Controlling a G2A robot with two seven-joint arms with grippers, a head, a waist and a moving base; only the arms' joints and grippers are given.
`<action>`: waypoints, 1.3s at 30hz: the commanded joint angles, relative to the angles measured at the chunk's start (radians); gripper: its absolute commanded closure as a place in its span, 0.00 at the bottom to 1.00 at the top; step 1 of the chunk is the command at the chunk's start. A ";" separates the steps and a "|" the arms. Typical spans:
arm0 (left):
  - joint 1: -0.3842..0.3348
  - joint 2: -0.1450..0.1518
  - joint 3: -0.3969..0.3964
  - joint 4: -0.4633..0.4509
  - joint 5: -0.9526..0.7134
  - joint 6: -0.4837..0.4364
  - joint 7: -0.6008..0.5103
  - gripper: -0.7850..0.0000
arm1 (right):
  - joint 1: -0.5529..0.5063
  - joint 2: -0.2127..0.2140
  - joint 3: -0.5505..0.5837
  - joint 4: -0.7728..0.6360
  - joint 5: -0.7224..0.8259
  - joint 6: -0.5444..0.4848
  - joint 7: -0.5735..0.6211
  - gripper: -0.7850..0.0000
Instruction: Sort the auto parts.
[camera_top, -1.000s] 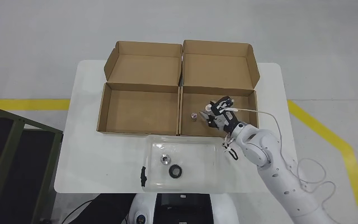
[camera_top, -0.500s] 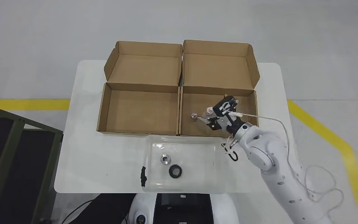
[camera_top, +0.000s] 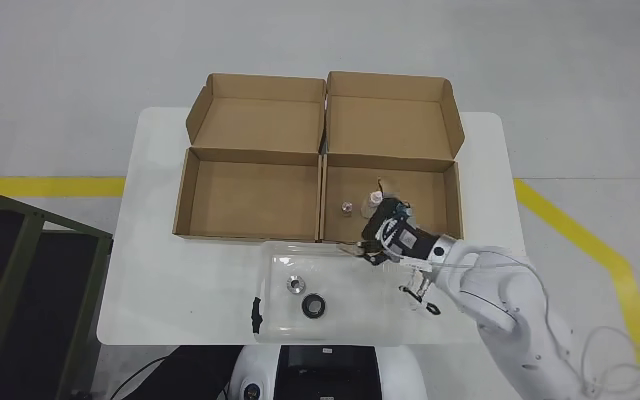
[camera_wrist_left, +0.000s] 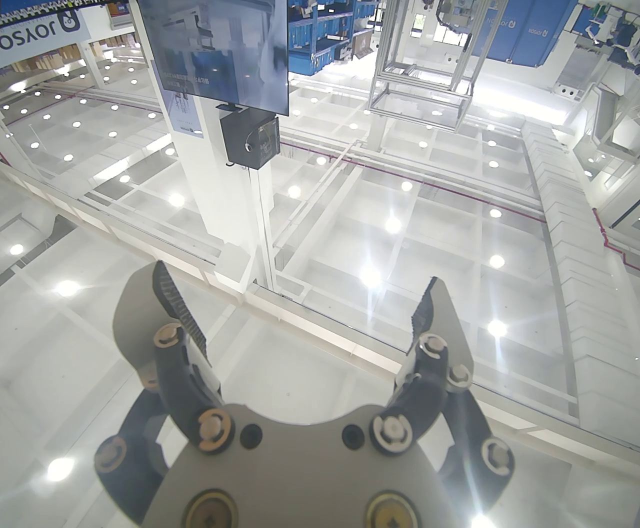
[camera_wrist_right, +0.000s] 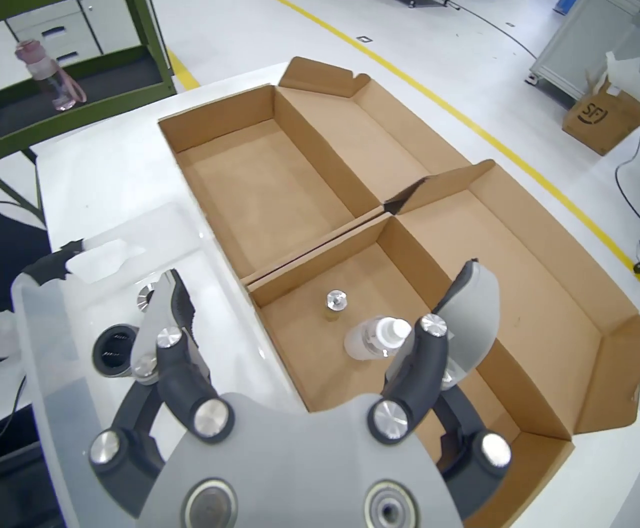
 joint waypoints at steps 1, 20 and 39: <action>0.000 0.000 0.000 0.000 0.000 0.000 0.000 0.00 | -0.014 0.003 -0.015 -0.031 -0.016 -0.038 0.019 0.00; 0.000 0.000 0.000 0.000 0.000 0.000 0.000 0.00 | 0.019 0.000 -0.239 -0.009 -0.170 -0.249 0.049 0.00; 0.000 0.000 0.000 0.000 0.000 0.000 0.000 0.00 | 0.071 -0.014 -0.349 0.101 -0.214 -0.237 0.141 0.00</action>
